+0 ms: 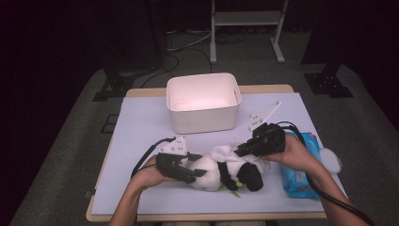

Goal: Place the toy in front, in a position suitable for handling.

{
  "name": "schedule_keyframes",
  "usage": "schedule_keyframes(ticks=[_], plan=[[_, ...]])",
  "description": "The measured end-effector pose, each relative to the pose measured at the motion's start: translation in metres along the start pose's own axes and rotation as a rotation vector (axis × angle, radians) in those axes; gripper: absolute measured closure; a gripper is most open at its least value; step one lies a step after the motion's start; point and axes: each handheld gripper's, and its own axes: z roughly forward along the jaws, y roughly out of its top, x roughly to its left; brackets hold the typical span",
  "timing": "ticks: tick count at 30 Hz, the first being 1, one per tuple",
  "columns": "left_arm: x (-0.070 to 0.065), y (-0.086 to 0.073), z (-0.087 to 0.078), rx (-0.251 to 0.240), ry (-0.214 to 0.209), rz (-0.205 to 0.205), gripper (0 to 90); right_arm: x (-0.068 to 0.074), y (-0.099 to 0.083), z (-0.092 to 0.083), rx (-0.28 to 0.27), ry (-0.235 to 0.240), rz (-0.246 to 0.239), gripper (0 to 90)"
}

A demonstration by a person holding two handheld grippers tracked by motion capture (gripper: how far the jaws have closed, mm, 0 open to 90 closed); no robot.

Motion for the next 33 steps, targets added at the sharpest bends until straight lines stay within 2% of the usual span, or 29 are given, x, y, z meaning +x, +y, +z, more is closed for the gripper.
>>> schedule_keyframes(ticks=[4,8,10,13,14,18,20,21,22,24,27,29,33], plan=[[0.000,0.003,-0.001,-0.005,-0.029,-0.031,39.1,0.005,-0.007,0.001,0.011,0.005,-0.002,83.8],[0.006,0.005,-0.006,-0.029,-0.057,-0.091,33.6,0.009,-0.013,0.001,0.011,0.023,0.002,83.9],[0.010,0.006,-0.006,-0.014,-0.047,-0.116,28.7,0.011,-0.016,0.002,0.011,0.040,0.000,84.0],[0.014,0.007,-0.003,0.023,-0.048,-0.147,23.6,0.013,-0.019,0.002,0.005,0.039,-0.003,84.0],[0.015,0.007,0.000,0.038,-0.058,-0.150,20.2,0.013,-0.020,0.002,0.002,0.043,0.000,84.0],[0.012,0.003,0.013,0.072,-0.115,-0.144,19.9,0.014,-0.022,0.002,0.009,0.050,-0.001,84.2],[0.012,0.002,0.017,0.073,-0.126,-0.146,24.2,0.014,-0.020,0.000,0.003,0.034,-0.017,84.4],[0.013,0.001,0.018,0.077,-0.129,-0.142,27.3,0.015,-0.019,-0.003,-0.024,0.006,-0.017,84.5],[0.013,0.001,0.018,0.080,-0.131,-0.135,30.6,0.014,-0.017,-0.008,-0.043,-0.016,-0.013,84.5],[0.010,0.001,0.021,0.080,-0.122,-0.106,39.1,0.010,-0.015,-0.011,-0.039,-0.035,-0.005,84.4],[0.007,0.003,0.019,0.068,-0.082,-0.077,51.1,0.005,-0.016,-0.004,-0.018,-0.018,0.020,84.3],[0.008,0.004,0.015,0.049,-0.054,-0.067,56.7,0.002,-0.015,-0.004,-0.028,-0.018,0.025,84.1],[0.009,0.010,0.011,0.041,-0.016,-0.038,60.6,-0.004,-0.013,-0.007,-0.036,-0.019,0.046,84.0]])
